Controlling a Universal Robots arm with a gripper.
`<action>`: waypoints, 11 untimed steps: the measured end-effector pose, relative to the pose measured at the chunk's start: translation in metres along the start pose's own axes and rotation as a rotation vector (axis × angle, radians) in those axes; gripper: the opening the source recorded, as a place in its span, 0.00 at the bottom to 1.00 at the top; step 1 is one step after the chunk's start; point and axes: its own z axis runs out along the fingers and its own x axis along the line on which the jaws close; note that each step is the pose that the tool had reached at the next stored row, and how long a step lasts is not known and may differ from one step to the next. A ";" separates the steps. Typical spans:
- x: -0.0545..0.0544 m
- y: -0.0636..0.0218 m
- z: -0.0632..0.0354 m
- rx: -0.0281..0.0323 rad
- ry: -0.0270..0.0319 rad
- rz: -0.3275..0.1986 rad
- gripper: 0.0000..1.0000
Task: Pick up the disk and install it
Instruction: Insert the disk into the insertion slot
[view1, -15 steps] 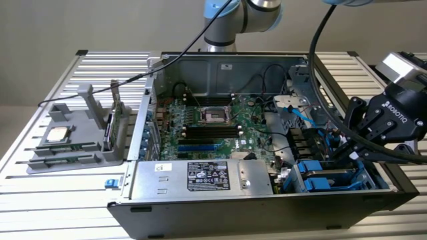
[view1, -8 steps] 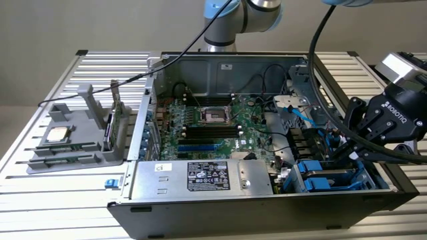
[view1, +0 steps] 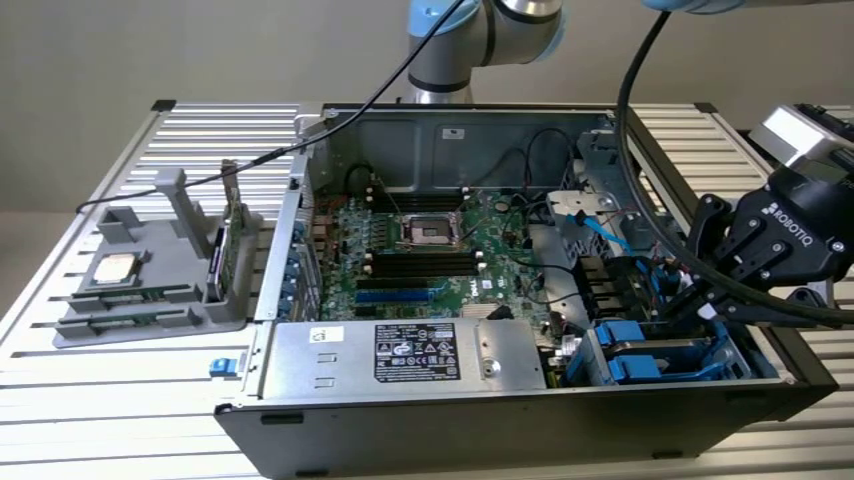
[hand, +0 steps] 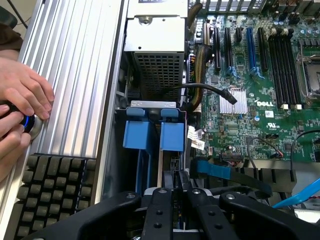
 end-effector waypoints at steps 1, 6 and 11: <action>0.000 -0.0001 0.0000 0.0000 0.0000 0.000 0.17; -0.001 -0.0001 -0.0001 0.0001 0.0000 0.000 0.17; -0.001 -0.0001 -0.0003 0.0001 0.0004 0.000 0.17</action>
